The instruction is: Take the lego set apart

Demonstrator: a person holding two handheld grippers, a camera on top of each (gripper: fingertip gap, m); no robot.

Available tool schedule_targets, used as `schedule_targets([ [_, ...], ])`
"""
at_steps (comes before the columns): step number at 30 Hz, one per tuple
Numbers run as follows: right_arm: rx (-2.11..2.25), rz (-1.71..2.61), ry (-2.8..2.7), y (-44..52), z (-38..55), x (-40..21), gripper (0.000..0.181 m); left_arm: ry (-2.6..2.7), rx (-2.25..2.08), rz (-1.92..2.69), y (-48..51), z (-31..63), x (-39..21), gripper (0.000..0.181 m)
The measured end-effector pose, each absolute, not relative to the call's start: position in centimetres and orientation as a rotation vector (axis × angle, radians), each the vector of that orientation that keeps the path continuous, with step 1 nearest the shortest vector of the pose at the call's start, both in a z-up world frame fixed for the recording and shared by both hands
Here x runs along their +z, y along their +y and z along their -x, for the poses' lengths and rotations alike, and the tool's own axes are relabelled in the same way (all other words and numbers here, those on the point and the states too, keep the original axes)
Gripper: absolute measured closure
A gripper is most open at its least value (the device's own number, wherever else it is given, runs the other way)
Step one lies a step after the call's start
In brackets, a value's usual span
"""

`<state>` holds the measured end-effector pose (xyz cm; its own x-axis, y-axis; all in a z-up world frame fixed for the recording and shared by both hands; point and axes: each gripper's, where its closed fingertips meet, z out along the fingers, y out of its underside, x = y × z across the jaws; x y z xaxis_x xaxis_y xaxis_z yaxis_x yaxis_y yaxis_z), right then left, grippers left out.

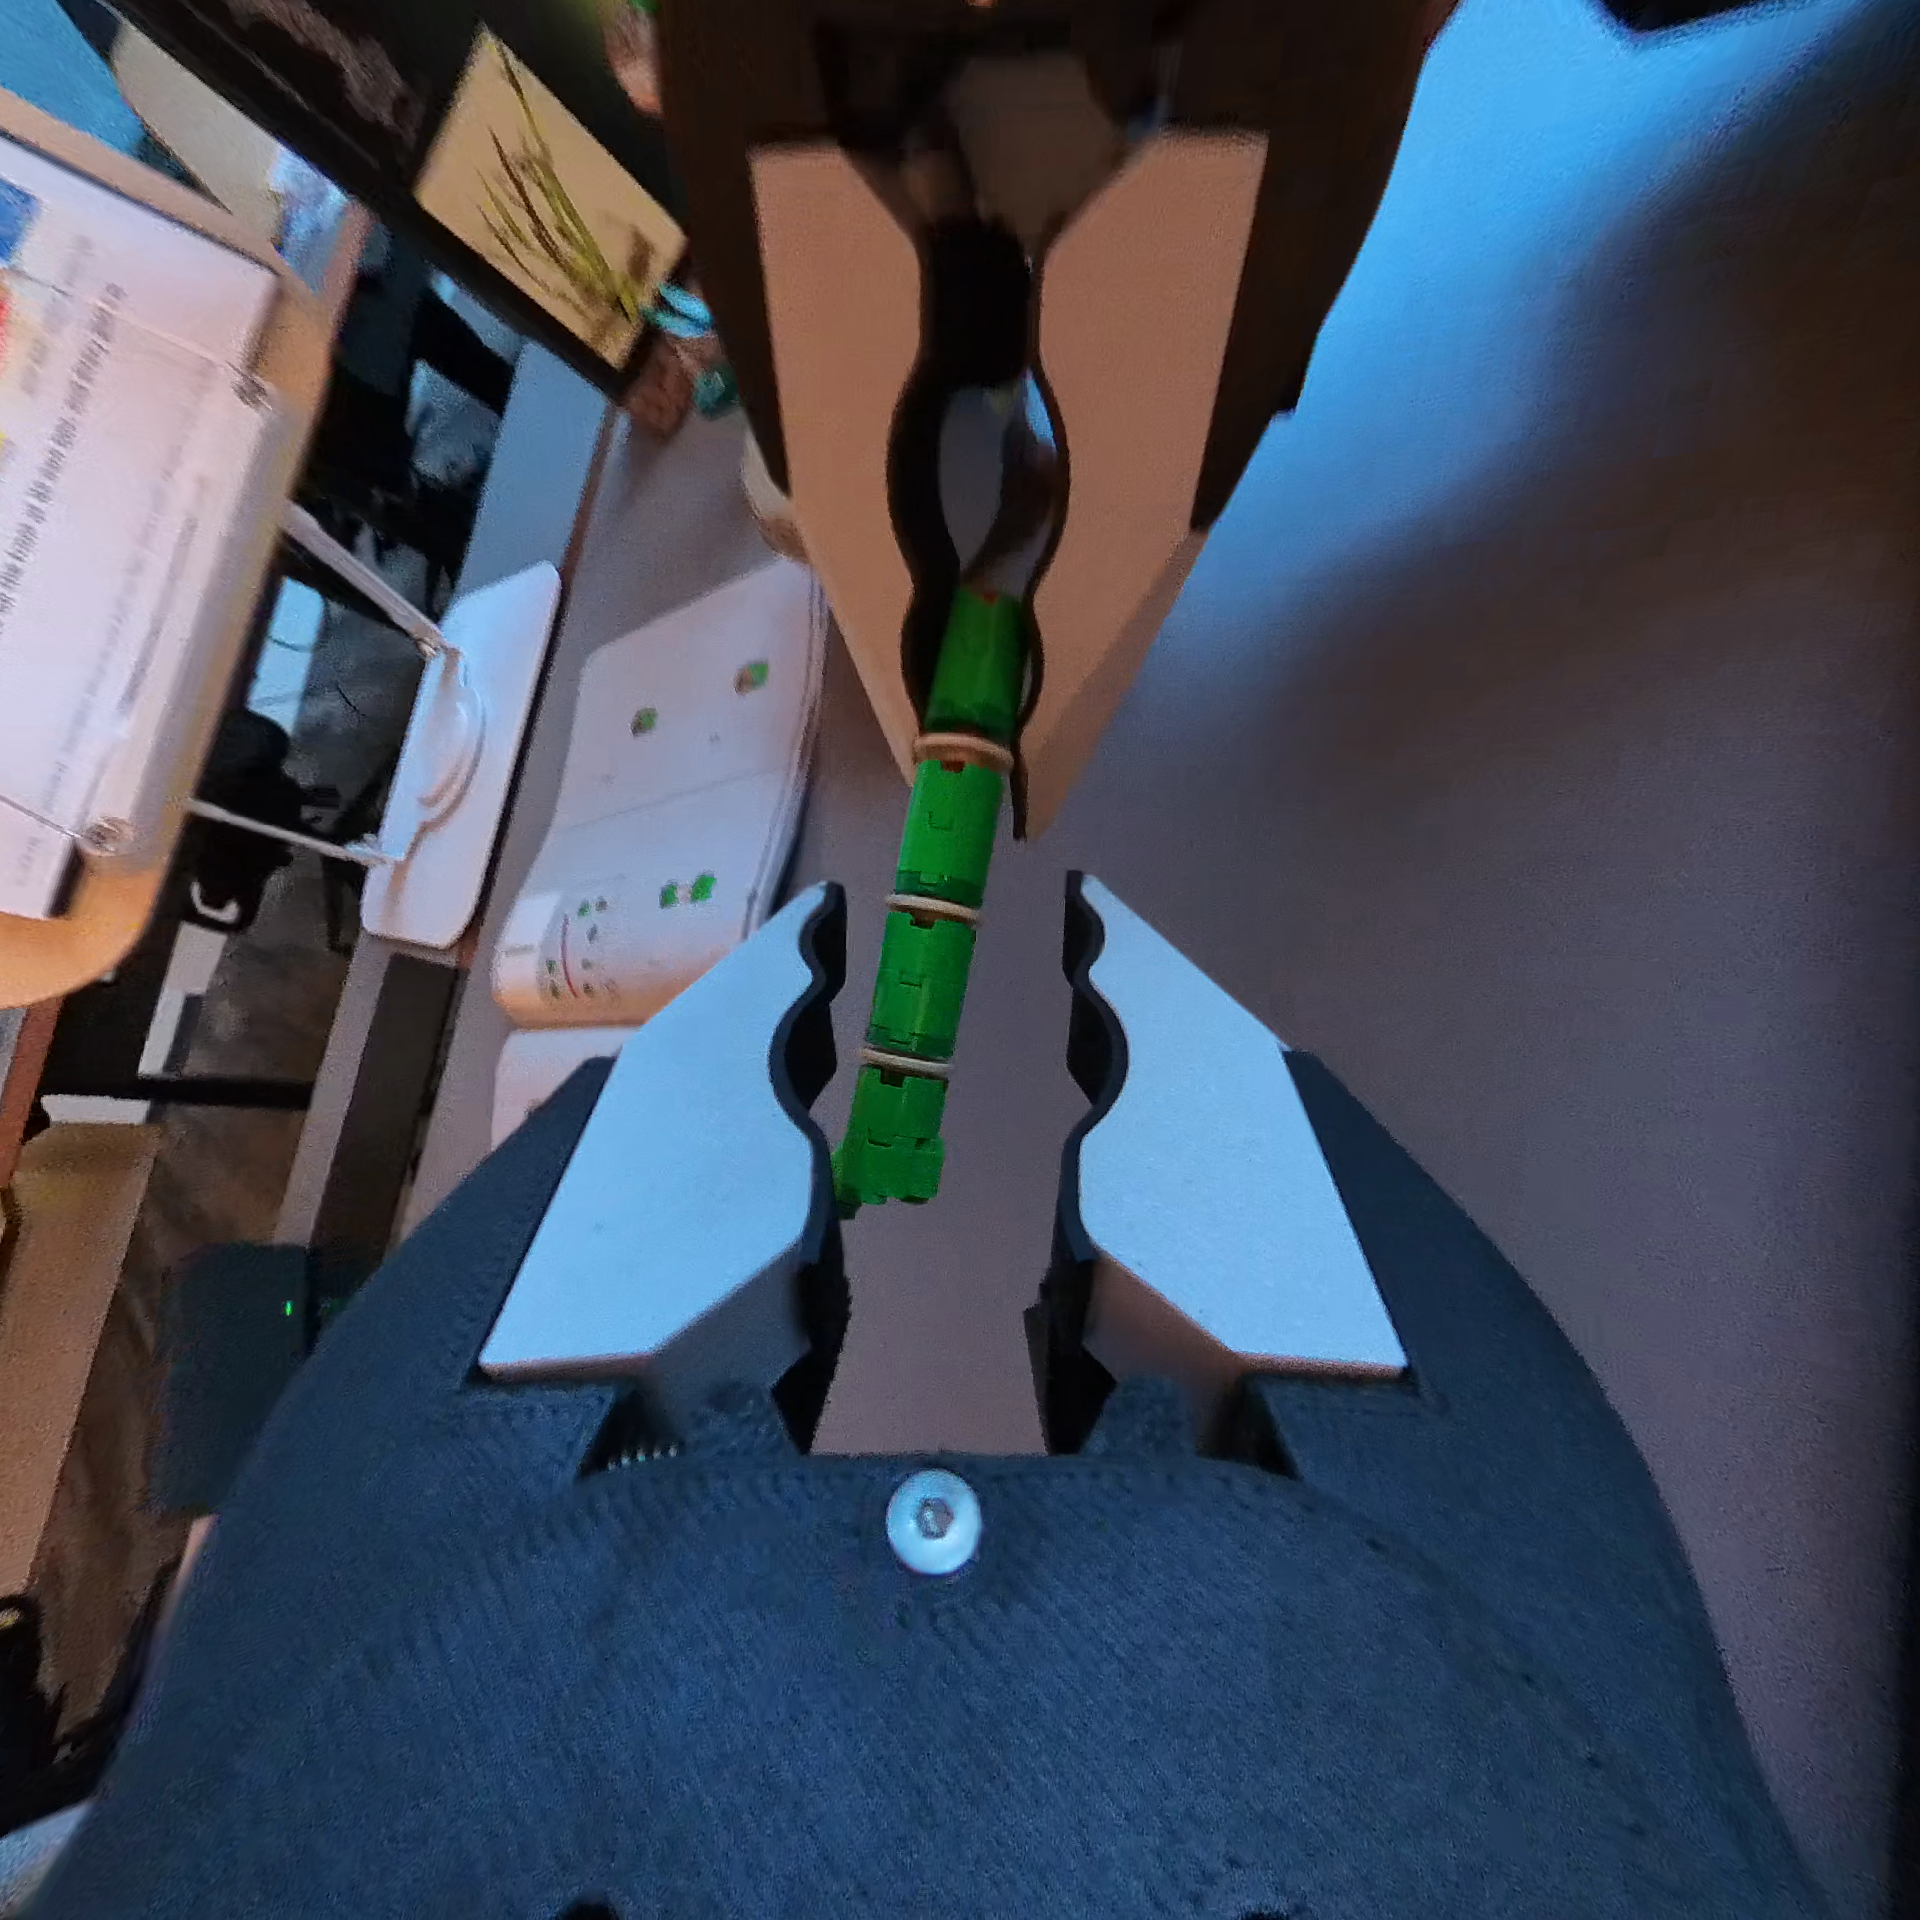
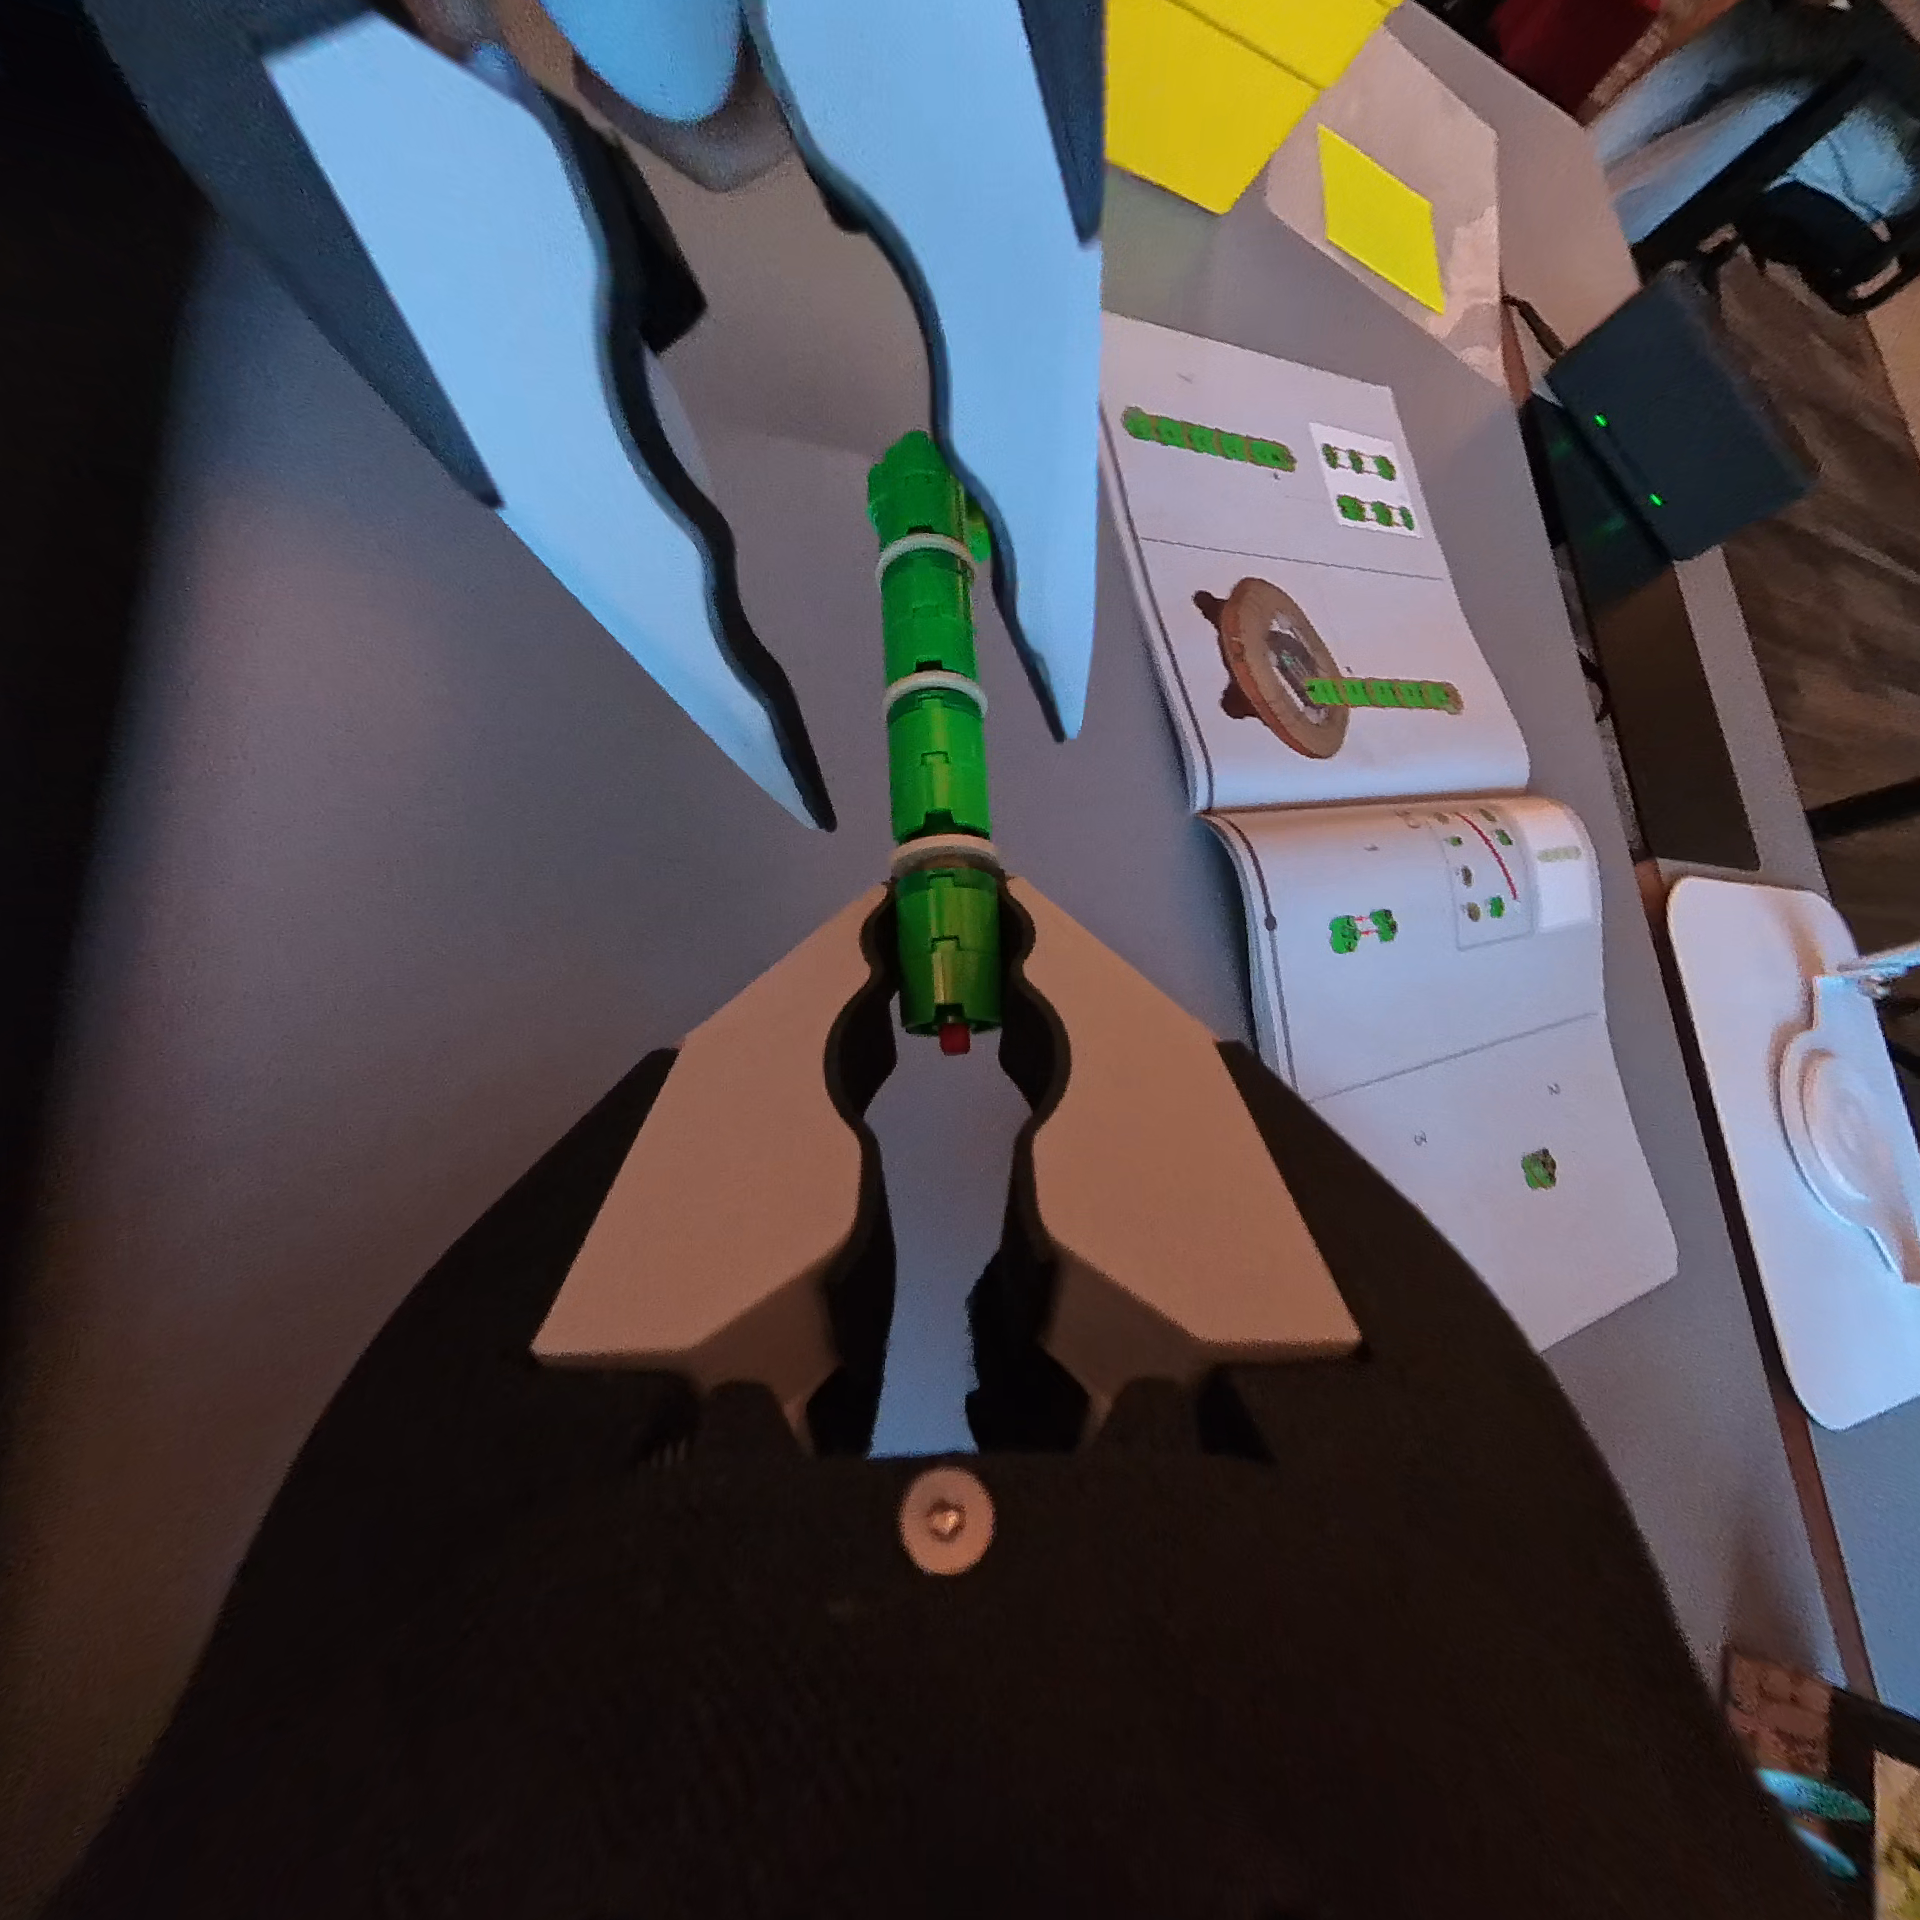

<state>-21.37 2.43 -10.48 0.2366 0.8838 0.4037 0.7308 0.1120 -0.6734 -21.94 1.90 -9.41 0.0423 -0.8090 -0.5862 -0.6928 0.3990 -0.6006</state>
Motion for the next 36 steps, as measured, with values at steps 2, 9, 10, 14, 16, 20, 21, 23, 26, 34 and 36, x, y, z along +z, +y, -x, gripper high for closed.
schedule_targets([
  [2, 0.213, 1.631, -1.564, 2.1, 21.9, -10.9, 0.168, 1.721, -0.099, 1.350, 2.1, 22.4, -10.7, 0.141],
  [9, 0.201, 1.614, -1.634, 1.3, 23.0, -12.1, 0.167, 1.771, -0.073, 1.372, 1.7, 22.9, -12.5, 0.167],
  [10, 0.225, 1.618, -1.633, 1.2, 23.1, -12.2, 0.167, 1.781, -0.093, 1.381, 1.6, 22.9, -12.6, 0.167],
  [14, 0.430, 1.691, -1.579, 0.6, 23.4, -12.3, 0.153, 1.804, -0.141, 1.403, 1.3, 23.1, -13.0, 0.167],
  [16, 0.489, 1.720, -1.551, 0.6, 23.5, -12.3, 0.149, 1.814, -0.157, 1.416, 1.3, 23.2, -13.2, 0.167],
  [20, 0.554, 1.729, -1.541, 0.3, 24.0, -12.4, 0.153, 1.847, -0.203, 1.441, 0.8, 23.3, -13.7, 0.167],
  [21, 0.564, 1.734, -1.548, 0.1, 24.1, -12.5, 0.157, 1.856, -0.201, 1.451, 0.8, 23.4, -13.9, 0.167],
  [23, 0.542, 1.750, -1.571, 0.0, 24.0, -13.0, 0.164, 1.883, -0.189, 1.472, 0.8, 23.7, -14.5, 0.167],
  [26, 0.477, 1.757, -1.604, 0.0, 23.9, -13.5, 0.166, 1.911, -0.157, 1.485, 0.8, 23.9, -15.2, 0.167],
  [34, 0.562, 1.712, -1.593, -0.4, 24.0, -12.9, 0.165, 1.899, -0.208, 1.505, 0.5, 23.8, -15.1, 0.167],
  [36, 0.645, 1.726, -1.553, -0.5, 24.0, -12.1, 0.165, 1.869, -0.267, 1.508, 0.4, 23.7, -14.4, 0.167],
])
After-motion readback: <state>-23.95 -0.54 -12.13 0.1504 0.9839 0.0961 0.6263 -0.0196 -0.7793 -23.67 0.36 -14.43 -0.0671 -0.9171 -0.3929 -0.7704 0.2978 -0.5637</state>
